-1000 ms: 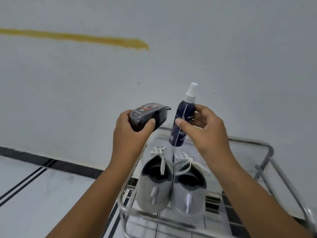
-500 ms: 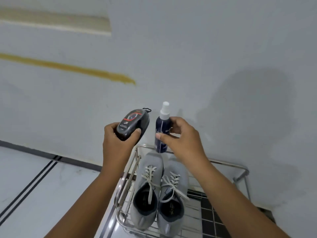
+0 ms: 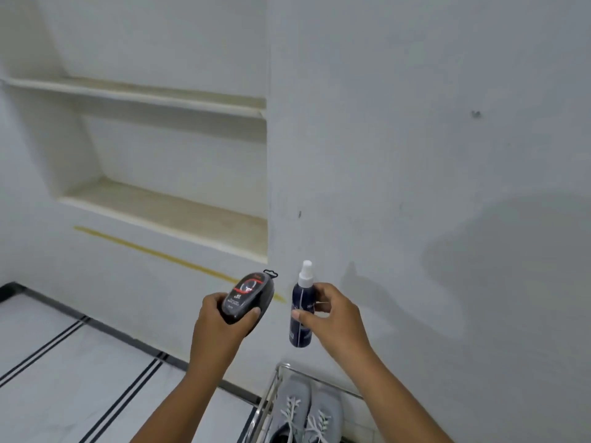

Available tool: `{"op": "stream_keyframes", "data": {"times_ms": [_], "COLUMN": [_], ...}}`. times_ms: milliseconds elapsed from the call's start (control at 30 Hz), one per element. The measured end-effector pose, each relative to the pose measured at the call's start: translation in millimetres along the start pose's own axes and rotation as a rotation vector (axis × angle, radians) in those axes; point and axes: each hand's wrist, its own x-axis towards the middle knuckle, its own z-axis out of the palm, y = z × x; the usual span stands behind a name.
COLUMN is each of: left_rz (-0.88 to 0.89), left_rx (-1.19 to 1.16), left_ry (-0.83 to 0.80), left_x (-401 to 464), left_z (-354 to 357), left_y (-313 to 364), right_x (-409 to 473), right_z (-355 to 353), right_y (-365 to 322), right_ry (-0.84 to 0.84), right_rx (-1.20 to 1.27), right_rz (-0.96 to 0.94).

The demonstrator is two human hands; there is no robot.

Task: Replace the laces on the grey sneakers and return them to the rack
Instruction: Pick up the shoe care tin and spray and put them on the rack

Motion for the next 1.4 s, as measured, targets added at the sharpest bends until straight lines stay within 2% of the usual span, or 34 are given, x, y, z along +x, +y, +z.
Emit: {"op": "stream_keyframes", "data": {"times_ms": [200, 367, 633, 867, 1033, 1200, 1400], "left_rz": [-0.023, -0.072, -0.102, -0.122, -0.104, -0.089, -0.016], "left_rx": [0.038, 0.049, 0.088, 0.187, 0.235, 0.248, 0.32], "left_ry": [0.041, 0.104, 0.081, -0.073, -0.167, -0.201, -0.14], "left_x": [-3.2, 15.1, 156.3, 272.6, 334.7, 360.7, 364.8], "left_z": [-28.4, -51.6, -64.4, -31.9, 3.6, 36.1, 55.4], "left_y": [28.3, 17.9, -23.3, -43.8, -52.1, -54.8, -60.3], "right_x": [9.3, 36.4, 155.8, 257.4, 304.8, 323.4, 326.0], "right_z": [-1.3, 34.6, 124.0, 174.2, 192.2, 196.3, 205.6], "right_y": [-35.9, -47.4, -38.7, -29.7, -9.5, 7.5, 18.4], "right_ry": [-0.062, -0.1, -0.136, 0.044, 0.253, 0.358, 0.424], "right_rx": [-0.035, -0.026, -0.026, -0.028, -0.079, -0.114, -0.156], "right_rz": [-0.074, -0.102, -0.057, 0.064, 0.136, 0.163, 0.145]}}
